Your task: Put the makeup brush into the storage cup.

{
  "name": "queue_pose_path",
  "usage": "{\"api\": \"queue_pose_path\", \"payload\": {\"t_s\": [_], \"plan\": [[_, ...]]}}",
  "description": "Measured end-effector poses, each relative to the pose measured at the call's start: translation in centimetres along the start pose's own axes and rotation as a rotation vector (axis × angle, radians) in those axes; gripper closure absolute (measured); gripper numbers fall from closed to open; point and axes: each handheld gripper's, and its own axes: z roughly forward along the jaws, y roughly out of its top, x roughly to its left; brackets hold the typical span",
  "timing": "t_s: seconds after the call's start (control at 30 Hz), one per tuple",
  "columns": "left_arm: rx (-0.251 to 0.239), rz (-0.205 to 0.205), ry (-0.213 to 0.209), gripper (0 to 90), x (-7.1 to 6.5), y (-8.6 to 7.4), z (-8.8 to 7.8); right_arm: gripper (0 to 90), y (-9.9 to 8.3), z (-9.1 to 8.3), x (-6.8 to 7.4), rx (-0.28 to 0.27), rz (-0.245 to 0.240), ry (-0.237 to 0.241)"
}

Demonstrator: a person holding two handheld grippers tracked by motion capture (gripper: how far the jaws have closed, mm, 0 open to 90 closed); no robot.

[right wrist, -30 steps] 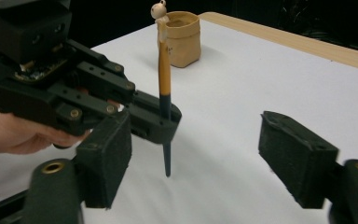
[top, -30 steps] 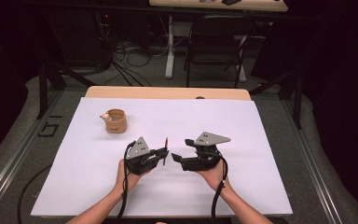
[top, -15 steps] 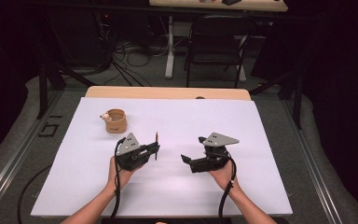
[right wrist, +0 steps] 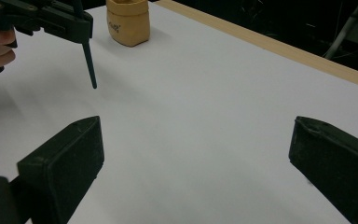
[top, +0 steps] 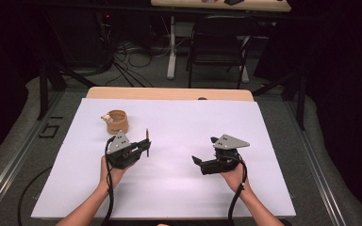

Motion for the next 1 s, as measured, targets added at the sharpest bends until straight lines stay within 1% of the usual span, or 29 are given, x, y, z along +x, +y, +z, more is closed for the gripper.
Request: {"api": "queue_pose_path", "payload": {"t_s": [0.07,0.2,0.33,0.37,0.4,0.57,0.6,0.63,0.77,0.8,0.9,0.93,1.0], "plan": [[0.008,0.003,0.008,83.2,0.1,0.0,-0.1,0.6,-0.1,-0.1,-0.3,-0.008,0.012,0.007],[0.004,0.002,0.025,83.2,0.6,0.0,-0.3,0.0,-0.4,-0.5,-0.7,-0.01,0.022,0.007],[0.005,-0.007,0.045,83.2,1.2,-0.1,-0.5,0.0,-0.7,-1.0,-1.1,-0.019,0.027,-0.001],[0.002,-0.011,0.053,83.2,1.5,-0.1,-0.7,0.0,-0.9,-1.2,-1.3,-0.023,0.035,-0.005],[0.002,-0.011,0.053,83.2,1.5,-0.1,-0.7,0.0,-0.9,-1.2,-1.3,-0.023,0.035,-0.005],[-0.003,-0.021,0.079,83.2,2.3,-0.2,-1.1,0.0,-1.4,-1.7,-1.7,-0.017,0.053,-0.02],[-0.001,-0.021,0.083,83.2,2.4,-0.2,-1.2,0.0,-1.4,-1.9,-1.8,-0.005,0.056,-0.018],[-0.004,-0.024,0.092,83.2,2.7,-0.2,-1.3,0.0,-1.6,-1.9,-1.9,-0.015,0.064,-0.022],[-0.008,-0.031,0.104,83.3,3.0,-0.3,-1.4,0.0,-1.7,-2.2,-2.0,-0.005,0.064,-0.025],[-0.004,-0.029,0.109,83.2,3.1,-0.2,-1.5,0.0,-1.7,-2.3,-2.0,-0.008,0.069,-0.029],[-0.005,-0.032,0.122,83.2,3.4,-0.2,-1.8,0.0,-1.8,-2.5,-2.1,-0.007,0.065,-0.033],[-0.007,-0.035,0.128,83.2,3.5,-0.2,-1.8,0.0,-1.8,-2.6,-2.0,0.0,0.064,-0.031],[-0.006,-0.036,0.137,83.2,3.7,-0.3,-2.0,0.0,-1.8,-2.7,-2.0,-0.008,0.062,-0.035]]}}
